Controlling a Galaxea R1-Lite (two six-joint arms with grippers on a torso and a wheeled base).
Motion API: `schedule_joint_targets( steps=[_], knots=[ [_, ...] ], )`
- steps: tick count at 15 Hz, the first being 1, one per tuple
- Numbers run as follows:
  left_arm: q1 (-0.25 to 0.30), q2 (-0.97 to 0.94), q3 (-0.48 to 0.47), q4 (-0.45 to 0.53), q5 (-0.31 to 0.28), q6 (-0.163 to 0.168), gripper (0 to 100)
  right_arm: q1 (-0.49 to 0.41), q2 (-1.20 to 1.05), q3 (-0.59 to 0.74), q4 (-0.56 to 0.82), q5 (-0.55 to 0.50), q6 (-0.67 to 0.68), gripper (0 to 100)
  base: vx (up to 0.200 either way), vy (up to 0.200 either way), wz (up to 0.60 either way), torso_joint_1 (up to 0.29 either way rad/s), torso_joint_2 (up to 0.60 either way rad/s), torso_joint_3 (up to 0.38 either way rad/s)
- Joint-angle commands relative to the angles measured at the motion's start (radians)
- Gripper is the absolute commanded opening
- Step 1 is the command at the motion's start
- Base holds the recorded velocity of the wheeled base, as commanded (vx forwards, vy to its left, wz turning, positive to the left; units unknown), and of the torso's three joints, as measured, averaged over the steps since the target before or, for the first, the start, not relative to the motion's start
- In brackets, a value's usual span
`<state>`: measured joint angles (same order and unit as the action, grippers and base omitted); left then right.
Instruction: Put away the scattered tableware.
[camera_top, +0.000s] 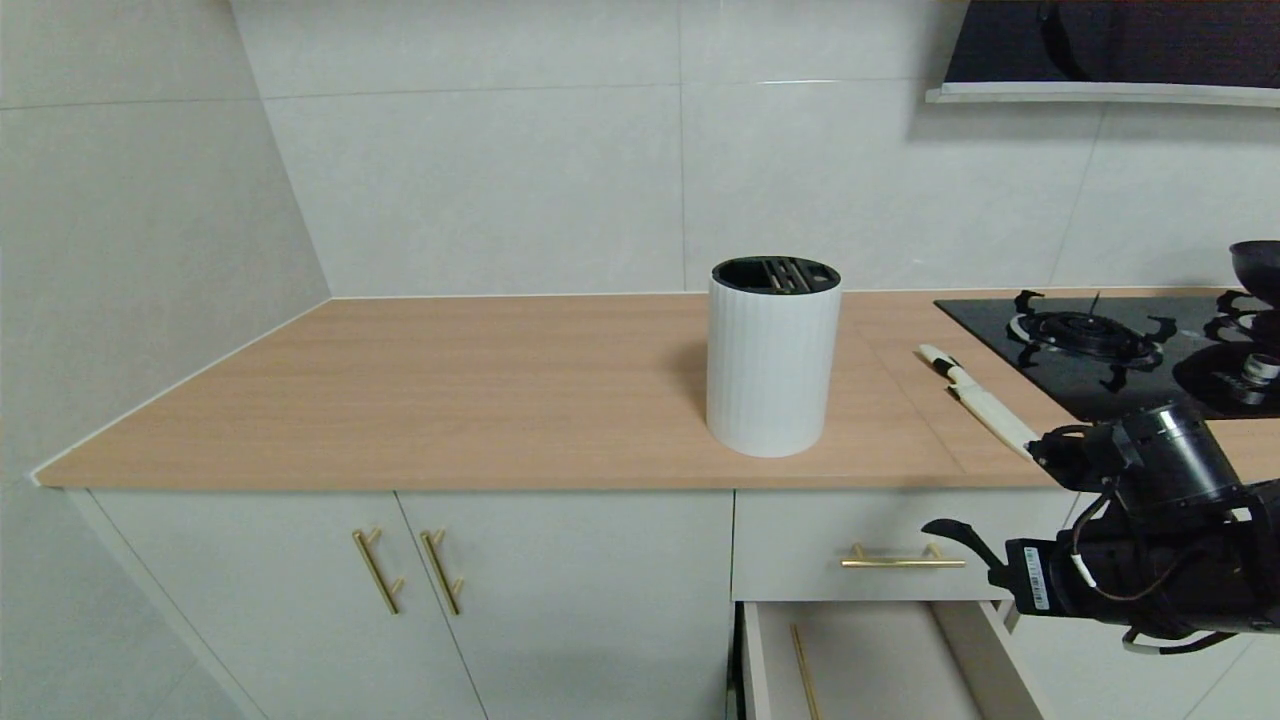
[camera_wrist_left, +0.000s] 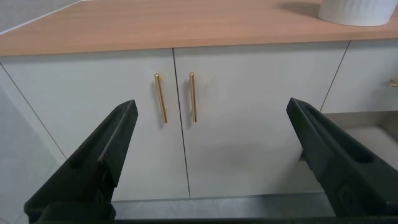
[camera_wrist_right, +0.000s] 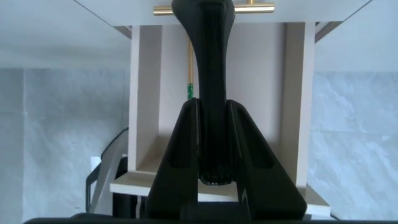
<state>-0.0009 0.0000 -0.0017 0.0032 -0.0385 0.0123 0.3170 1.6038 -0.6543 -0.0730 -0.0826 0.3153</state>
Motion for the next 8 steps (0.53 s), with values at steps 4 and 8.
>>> schedule_joint_targets(
  steps=[4,8],
  knots=[
    [0.001,0.000,0.000,0.000,0.000,0.000,100,0.001,0.061,0.008,-0.001,0.000,-0.001,0,0.000,0.000,0.00,0.000,0.00,0.000],
    [0.001,0.000,0.000,0.000,0.000,0.000,100,-0.001,0.088,0.007,-0.002,0.000,-0.001,0,0.000,0.000,0.00,-0.130,0.30,0.184]
  ],
)
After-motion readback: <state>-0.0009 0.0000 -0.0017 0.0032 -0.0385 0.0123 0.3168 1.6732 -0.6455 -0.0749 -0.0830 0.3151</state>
